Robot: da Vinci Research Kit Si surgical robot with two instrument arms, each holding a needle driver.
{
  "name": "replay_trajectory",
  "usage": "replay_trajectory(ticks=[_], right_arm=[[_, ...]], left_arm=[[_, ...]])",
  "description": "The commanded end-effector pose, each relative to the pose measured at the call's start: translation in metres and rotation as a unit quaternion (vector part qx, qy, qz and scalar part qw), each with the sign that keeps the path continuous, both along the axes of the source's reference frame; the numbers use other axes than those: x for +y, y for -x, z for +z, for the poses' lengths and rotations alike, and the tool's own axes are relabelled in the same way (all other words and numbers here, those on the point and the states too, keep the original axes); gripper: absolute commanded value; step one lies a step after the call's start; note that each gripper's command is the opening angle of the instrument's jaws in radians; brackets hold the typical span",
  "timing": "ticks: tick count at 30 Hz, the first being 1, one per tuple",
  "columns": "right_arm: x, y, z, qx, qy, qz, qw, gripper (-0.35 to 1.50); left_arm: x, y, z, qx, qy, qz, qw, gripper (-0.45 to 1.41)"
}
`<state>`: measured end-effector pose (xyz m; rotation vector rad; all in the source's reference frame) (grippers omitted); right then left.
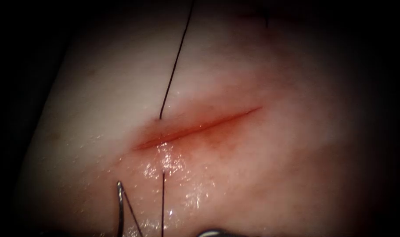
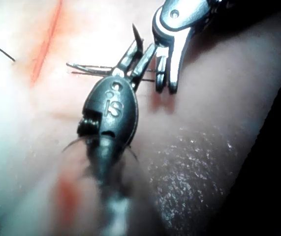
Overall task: Wound Closure
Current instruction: With right hand, grip thread near incision and pull away repeatedly until only a short tail remains above wound
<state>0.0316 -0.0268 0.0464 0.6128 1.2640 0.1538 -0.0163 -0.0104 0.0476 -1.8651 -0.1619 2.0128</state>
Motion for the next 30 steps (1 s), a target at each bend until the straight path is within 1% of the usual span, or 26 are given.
replay_trajectory(ticks=[1,2,3,4,6,9,10,11,14,17,18,23,24,25,28,30], right_arm=[[0.0016,-0.0008,0.0014,-0.006,0.008,0.014,1.000,1.23],[0.0033,-0.0003,0.0023,-0.007,0.016,0.021,1.000,1.31],[0.0047,0.0003,0.0030,-0.003,0.028,0.028,0.999,1.31],[0.0057,0.0008,0.0034,-0.001,0.033,0.032,0.999,1.31],[0.0072,0.0014,0.0041,-0.001,0.045,0.039,0.998,1.31],[0.0087,0.0019,0.0049,-0.003,0.061,0.044,0.997,1.30],[0.0092,0.0019,0.0054,-0.002,0.069,0.047,0.997,1.28],[0.0098,0.0016,0.0066,-0.005,0.075,0.050,0.996,1.28],[0.0104,0.0008,0.0089,-0.014,0.081,0.058,0.995,1.30],[0.0103,-0.0003,0.0108,-0.017,0.097,0.061,0.993,1.33],[0.0102,-0.0011,0.0117,-0.015,0.106,0.062,0.992,1.33],[0.0098,-0.0028,0.0131,-0.030,0.122,0.037,0.991,1.31],[0.0096,-0.0032,0.0134,-0.034,0.134,0.025,0.990,1.28],[0.0092,-0.0034,0.0138,-0.045,0.146,-0.001,0.988,1.09],[0.0088,-0.0030,0.0142,-0.034,0.134,-0.054,0.989,-0.35],[0.0088,-0.0021,0.0140,-0.026,0.140,-0.061,0.988,-0.35]], left_arm=[[0.0003,0.0000,0.0006,0.005,-0.002,-0.002,1.000,-0.45],[0.0013,-0.0012,0.0008,0.025,-0.003,-0.013,1.000,-0.45],[0.0024,-0.0023,0.0011,0.051,0.006,-0.022,0.998,-0.45],[0.0029,-0.0028,0.0013,0.057,0.007,-0.027,0.998,-0.45],[0.0041,-0.0041,0.0019,0.070,0.012,-0.043,0.997,-0.45],[0.0053,-0.0053,0.0028,0.088,0.015,-0.058,0.994,-0.45],[0.0056,-0.0055,0.0031,0.092,0.015,-0.062,0.994,-0.45],[0.0059,-0.0055,0.0037,0.096,0.016,-0.068,0.993,-0.45],[0.0062,-0.0051,0.0044,0.094,0.018,-0.068,0.993,-0.45],[0.0065,-0.0046,0.0048,0.094,0.019,-0.069,0.993,-0.45],[0.0068,-0.0045,0.0050,0.094,0.018,-0.069,0.993,-0.45],[0.0073,-0.0047,0.0048,0.092,0.017,-0.074,0.993,-0.45],[0.0073,-0.0047,0.0047,0.090,0.017,-0.074,0.993,-0.45],[0.0073,-0.0048,0.0045,0.089,0.017,-0.076,0.993,-0.45],[0.0072,-0.0049,0.0044,0.086,0.018,-0.076,0.993,-0.45],[0.0072,-0.0051,0.0043,0.088,0.018,-0.076,0.993,-0.45]])
